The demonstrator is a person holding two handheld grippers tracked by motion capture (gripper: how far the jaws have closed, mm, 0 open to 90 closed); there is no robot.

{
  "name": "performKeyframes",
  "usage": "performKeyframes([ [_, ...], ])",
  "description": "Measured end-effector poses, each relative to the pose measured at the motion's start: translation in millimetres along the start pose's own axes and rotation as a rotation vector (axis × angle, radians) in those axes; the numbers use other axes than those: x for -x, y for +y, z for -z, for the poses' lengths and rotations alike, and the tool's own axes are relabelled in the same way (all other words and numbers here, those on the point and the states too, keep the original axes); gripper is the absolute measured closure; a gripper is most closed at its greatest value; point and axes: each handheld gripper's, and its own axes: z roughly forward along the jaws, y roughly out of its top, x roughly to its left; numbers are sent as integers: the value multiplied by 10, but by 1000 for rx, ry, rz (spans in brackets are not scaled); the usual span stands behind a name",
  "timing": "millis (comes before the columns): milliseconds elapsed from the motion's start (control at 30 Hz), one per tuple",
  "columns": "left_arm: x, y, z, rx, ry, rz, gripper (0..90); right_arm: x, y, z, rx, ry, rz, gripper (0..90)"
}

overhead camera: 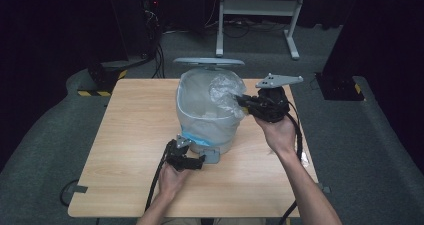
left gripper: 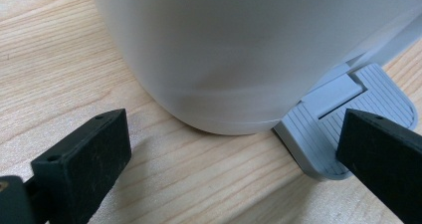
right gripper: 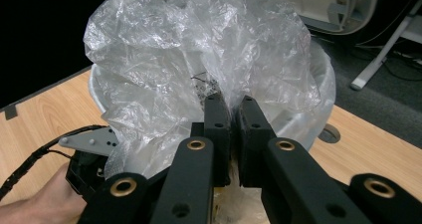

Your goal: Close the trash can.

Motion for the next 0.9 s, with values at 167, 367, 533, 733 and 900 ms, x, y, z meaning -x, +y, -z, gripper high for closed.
performKeyframes([
  [167, 0, 0, -1, -1, -2, 5, 8, -9, 56, -49, -5, 6, 6, 858],
  [367, -3, 0, -3, -2, -5, 8, 8, -21, 103, -121, -16, 11, 4, 858],
  [533, -2, 0, -2, -2, -4, 7, 8, -51, 148, -204, -29, 15, 12, 857],
  [733, -3, 0, -2, -2, -4, 7, 8, -74, 200, -321, -43, 21, 20, 855],
  [900, -2, 0, -2, -2, -4, 7, 8, -113, 220, -430, -62, 25, 24, 852],
])
